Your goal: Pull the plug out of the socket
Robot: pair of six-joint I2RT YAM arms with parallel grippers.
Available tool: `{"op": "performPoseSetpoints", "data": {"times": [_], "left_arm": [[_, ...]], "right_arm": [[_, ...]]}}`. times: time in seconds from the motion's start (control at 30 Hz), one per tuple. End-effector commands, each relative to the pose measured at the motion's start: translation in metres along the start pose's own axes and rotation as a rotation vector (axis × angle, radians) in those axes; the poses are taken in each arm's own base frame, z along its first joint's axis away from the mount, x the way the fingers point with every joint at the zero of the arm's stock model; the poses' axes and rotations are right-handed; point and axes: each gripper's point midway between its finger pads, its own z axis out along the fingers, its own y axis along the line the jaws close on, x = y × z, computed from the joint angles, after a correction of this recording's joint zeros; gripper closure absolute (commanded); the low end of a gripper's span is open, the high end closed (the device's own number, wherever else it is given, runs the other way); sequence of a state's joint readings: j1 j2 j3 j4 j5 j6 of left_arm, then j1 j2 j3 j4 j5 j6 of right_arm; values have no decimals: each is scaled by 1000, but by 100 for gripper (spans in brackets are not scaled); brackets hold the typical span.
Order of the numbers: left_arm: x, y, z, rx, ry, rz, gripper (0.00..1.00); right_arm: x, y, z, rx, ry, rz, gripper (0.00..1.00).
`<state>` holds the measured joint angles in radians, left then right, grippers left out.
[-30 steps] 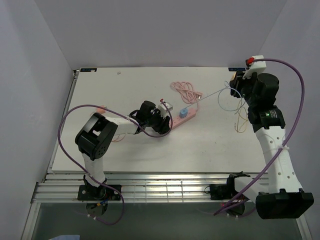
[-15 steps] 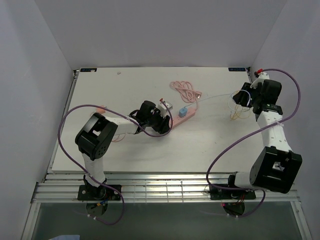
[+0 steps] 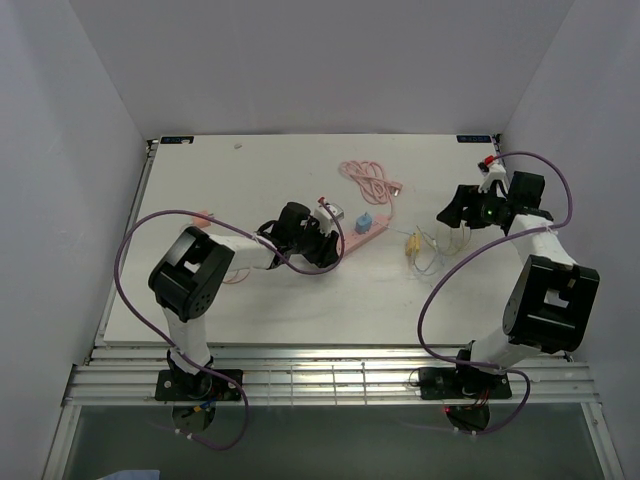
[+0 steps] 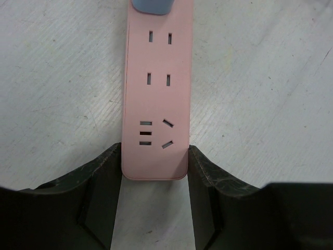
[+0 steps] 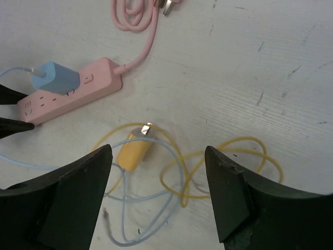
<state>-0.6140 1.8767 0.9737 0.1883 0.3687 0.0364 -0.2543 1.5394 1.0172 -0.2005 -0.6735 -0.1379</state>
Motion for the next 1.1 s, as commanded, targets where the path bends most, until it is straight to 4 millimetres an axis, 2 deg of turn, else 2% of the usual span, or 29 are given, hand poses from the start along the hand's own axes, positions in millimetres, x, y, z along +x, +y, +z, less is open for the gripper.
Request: {"op": "performPoseSetpoints", "data": {"times": [0.0, 0.03, 0.1, 0.13, 0.17, 0.2, 0.23, 0.3, 0.33, 0.37, 0.43, 0.47, 0.53, 0.6, 0.63, 0.7, 0.73, 0.77, 0.87, 0.93, 0.97, 1.0, 1.03, 1.07], "left_arm": [[54, 37, -19, -191, 166, -70, 100], [54, 37, -19, -191, 166, -72, 100], [55, 37, -19, -191, 167, -74, 100], [55, 37, -20, -193, 166, -75, 100], [55, 37, -19, -191, 167, -75, 100], [55, 37, -19, -193, 165, -78, 100], [55, 37, -19, -193, 165, -79, 100], [54, 36, -20, -190, 162, -79, 100], [55, 36, -20, -187, 163, -81, 100], [54, 35, -21, -186, 162, -79, 100], [54, 35, -21, -184, 157, -76, 100], [52, 35, -22, -186, 152, -74, 100], [49, 35, -22, -186, 143, -68, 100], [45, 36, -22, -188, 138, -64, 100], [45, 36, -22, -188, 138, -62, 100], [43, 37, -22, -190, 134, -51, 100], [44, 37, -23, -191, 139, -48, 100], [43, 38, -23, -194, 139, -41, 100], [42, 38, -25, -197, 137, -34, 100], [39, 34, -26, -179, 128, -36, 99], [34, 33, -28, -177, 114, -32, 86], [33, 32, -29, -176, 106, -36, 79], [31, 29, -30, -163, 98, -36, 72], [27, 28, -32, -158, 86, -32, 58]], "right_arm": [[-14, 3, -16, 28, -5, -78, 21], [-22, 7, -23, 43, -18, -86, 14], [-22, 13, -33, 68, 5, -56, 8], [-34, 14, -44, 115, -13, -75, 0], [-37, 16, -51, 134, -12, -78, 6], [-39, 20, -57, 144, -18, -91, 7], [-46, 32, -67, 137, -56, -144, 10], [-55, 60, -67, 96, -91, -276, 10], [-55, 93, -63, 30, -98, -371, 10], [-53, 113, -59, -15, -92, -436, 10], [-42, 152, -49, -124, -67, -570, 10], [-29, 178, -40, -204, -44, -625, 10], [-15, 203, -25, -296, -23, -689, 10], [-11, 210, -11, -296, -13, -677, 10], [-6, 213, 3, -271, 13, -677, 10], [-11, 206, 18, -165, 13, -696, 10], [-7, 211, 27, -158, 22, -707, 10], [-12, 214, 31, -150, -3, -710, 10], [-5, 228, 41, -205, -7, -641, 10], [14, 229, 46, -214, 4, -595, 10], [10, 231, 48, -208, -41, -566, 10], [27, 227, 50, -219, -23, -559, 10], [33, 230, 50, -240, -29, -566, 10], [35, 232, 50, -257, -45, -577, 10]]}}
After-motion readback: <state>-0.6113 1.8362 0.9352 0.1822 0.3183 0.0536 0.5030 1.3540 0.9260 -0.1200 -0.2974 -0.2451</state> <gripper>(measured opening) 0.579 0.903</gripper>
